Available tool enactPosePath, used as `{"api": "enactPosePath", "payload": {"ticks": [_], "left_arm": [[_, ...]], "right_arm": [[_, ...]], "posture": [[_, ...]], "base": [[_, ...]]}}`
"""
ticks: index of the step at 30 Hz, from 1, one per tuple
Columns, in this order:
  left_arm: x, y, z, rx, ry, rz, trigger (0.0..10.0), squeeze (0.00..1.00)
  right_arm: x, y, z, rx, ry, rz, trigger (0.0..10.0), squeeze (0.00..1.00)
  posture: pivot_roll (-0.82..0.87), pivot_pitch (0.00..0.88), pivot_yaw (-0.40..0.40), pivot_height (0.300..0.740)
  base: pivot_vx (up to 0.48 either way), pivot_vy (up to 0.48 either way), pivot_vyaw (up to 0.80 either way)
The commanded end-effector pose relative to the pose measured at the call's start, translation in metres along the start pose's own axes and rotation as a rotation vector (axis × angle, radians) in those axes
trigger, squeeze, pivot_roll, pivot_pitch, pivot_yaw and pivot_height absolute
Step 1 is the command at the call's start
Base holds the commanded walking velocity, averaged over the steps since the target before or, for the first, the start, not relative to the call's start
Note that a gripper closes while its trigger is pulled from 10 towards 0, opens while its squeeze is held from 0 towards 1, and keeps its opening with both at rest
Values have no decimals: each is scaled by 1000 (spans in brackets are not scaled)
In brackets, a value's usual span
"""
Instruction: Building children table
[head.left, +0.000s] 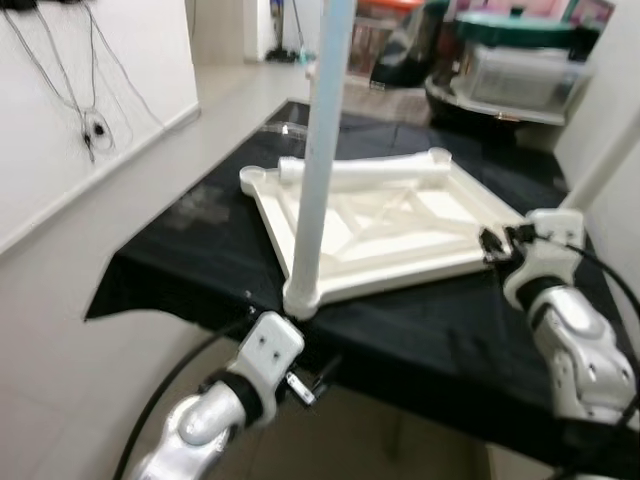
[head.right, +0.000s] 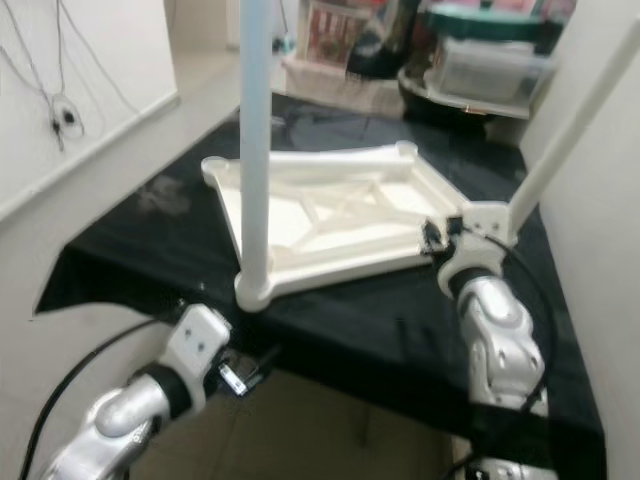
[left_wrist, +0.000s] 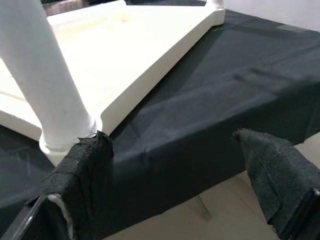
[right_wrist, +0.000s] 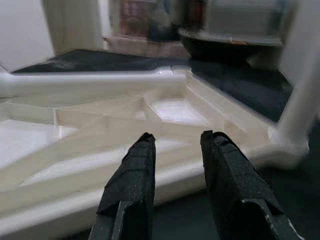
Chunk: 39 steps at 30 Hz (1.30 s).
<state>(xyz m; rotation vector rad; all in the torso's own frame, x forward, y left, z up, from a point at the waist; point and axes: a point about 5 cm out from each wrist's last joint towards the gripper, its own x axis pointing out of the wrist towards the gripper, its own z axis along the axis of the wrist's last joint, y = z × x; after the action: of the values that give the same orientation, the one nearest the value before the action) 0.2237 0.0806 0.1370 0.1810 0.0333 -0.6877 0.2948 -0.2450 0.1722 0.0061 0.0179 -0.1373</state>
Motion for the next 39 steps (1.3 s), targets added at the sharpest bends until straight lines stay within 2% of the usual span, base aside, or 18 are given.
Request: {"api": "enactPosePath", "payload": {"ticks": [1,3,6,9,12,14,30,33,39], "left_arm": [[2,1,-7,-3,24,-6,10000,0],[3,1,-7,-4,24,-6,10000,0],[5,3,-9,-6,21,-4,10000,0],[6,4,-10,-6,22,-3,10000,0],[9,6,-12,-8,22,-2,10000,0],[11,7,-14,-8,20,-1,10000,0],[21,16,-18,14,10,18,10000,0],[23,17,-20,27,37,36,10000,0],[28,14,-15,-27,19,51,10000,0]], "right_arm": [[-12,8,-1,-2,-23,-16,10000,0],[-17,11,-3,3,-22,-18,10000,0],[-31,26,-11,13,-7,-9,10000,0],[-36,34,-13,17,-14,7,10000,0],[-49,54,-18,16,-25,28,10000,0],[-56,62,-25,45,-9,14,10000,0],[-75,84,-41,42,14,-6,10000,0],[-76,85,-40,28,9,-9,10000,0],[-76,89,-40,-19,-5,4,10000,0]], "posture": [[70,30,-90,740],[68,27,-89,740],[66,12,-83,740],[64,0,-80,740],[64,0,-74,740],[63,0,-70,740],[61,0,-38,740],[58,0,-38,740],[54,0,-32,740]], "base": [[-247,0,0],[-247,0,0],[-266,0,0],[-278,0,0],[-295,0,0],[-313,0,0],[-322,0,0],[-240,0,0],[0,0,-781]]}}
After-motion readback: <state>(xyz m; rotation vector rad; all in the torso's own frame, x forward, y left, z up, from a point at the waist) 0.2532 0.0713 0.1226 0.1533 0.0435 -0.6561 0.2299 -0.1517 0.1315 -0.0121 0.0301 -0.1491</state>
